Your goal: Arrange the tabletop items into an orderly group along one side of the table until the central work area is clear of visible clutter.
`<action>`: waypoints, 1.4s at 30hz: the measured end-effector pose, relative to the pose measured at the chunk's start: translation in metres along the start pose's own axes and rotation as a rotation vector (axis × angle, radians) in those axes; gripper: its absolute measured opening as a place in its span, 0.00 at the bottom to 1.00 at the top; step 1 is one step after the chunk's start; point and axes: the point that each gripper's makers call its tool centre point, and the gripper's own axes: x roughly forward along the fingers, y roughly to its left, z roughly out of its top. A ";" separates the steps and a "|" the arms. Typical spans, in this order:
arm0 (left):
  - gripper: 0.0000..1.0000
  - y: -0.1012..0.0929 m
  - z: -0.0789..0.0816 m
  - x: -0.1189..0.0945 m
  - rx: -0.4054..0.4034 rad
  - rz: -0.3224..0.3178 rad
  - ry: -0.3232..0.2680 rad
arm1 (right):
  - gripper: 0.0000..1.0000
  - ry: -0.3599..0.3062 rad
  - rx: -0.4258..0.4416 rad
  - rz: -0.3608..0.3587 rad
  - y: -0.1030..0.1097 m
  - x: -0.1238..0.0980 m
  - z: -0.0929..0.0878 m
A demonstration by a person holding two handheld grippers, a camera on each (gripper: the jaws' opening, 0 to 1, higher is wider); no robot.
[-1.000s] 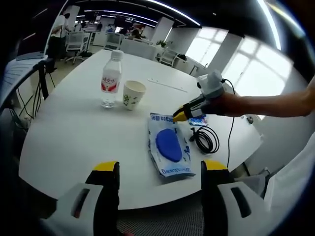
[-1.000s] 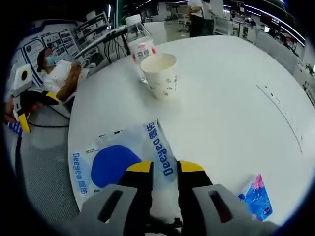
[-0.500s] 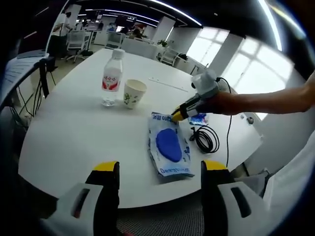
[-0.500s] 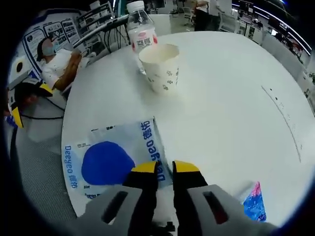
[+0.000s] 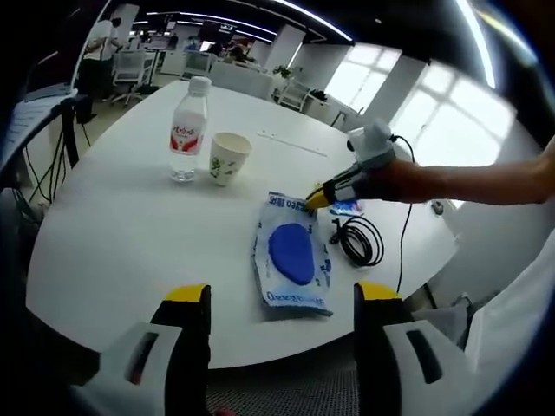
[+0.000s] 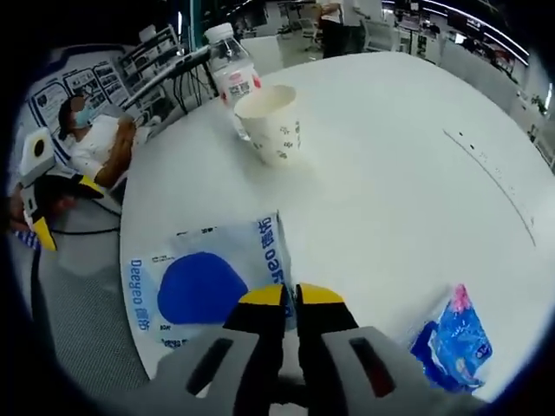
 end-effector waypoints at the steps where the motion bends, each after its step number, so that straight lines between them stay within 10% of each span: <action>1: 0.67 0.000 0.000 0.000 0.000 0.000 -0.001 | 0.00 -0.005 0.011 0.003 0.000 -0.001 -0.001; 42: 0.63 0.007 -0.020 0.019 -0.074 -0.022 0.067 | 0.00 -0.126 0.385 -0.095 0.039 -0.062 -0.091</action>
